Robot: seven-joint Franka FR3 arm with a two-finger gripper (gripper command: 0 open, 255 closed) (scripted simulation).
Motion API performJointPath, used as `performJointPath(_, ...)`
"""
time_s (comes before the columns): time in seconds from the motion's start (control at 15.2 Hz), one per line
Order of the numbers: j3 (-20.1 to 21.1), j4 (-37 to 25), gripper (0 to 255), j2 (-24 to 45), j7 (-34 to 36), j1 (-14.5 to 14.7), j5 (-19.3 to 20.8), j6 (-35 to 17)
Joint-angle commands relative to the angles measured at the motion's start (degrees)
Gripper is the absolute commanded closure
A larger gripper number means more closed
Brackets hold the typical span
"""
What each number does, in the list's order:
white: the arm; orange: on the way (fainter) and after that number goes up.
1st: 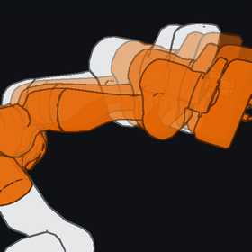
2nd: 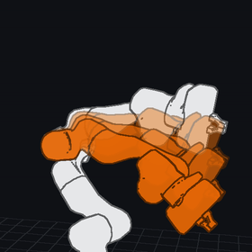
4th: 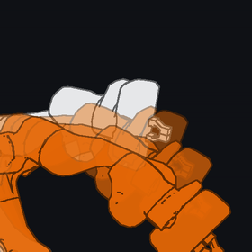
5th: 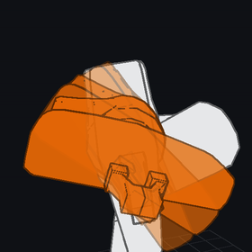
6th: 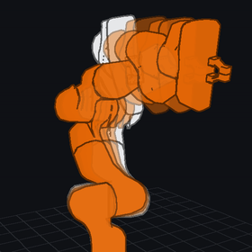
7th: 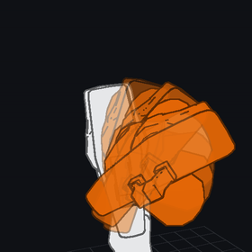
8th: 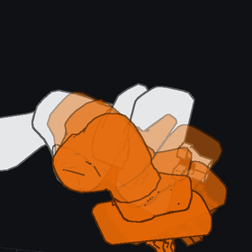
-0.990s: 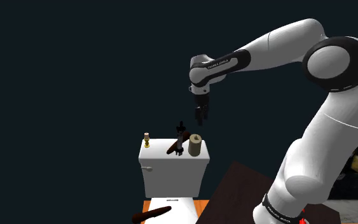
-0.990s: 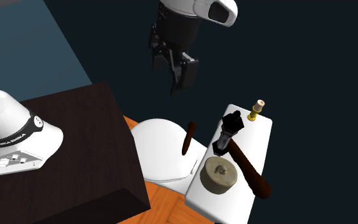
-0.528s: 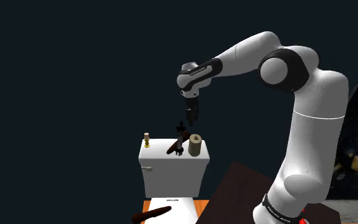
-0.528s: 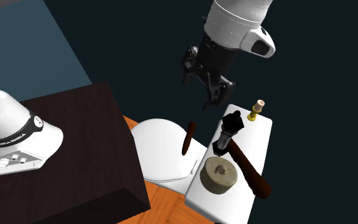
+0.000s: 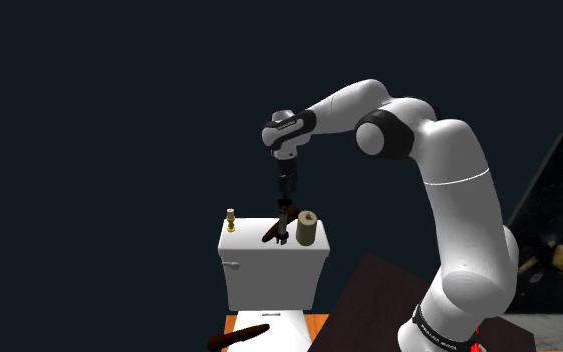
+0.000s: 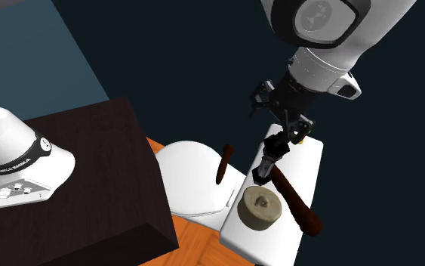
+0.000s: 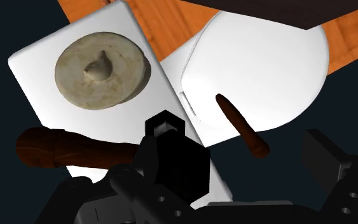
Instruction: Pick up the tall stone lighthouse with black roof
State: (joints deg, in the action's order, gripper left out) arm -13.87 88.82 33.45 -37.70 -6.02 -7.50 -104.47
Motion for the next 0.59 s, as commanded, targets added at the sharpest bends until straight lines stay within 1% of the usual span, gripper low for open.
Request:
performJointPath(0.0, 0.7, -7.2, 0, 5.9, -1.1, -1.3, -1.0, 1.7)
performJointPath(0.2, 1.8, -19.6, 0, 15.0, -2.1, -3.4, -2.0, 5.4)
performJointPath(0.53, 2.0, -19.4, 0, 16.7, -2.2, -3.5, -2.2, 3.5)
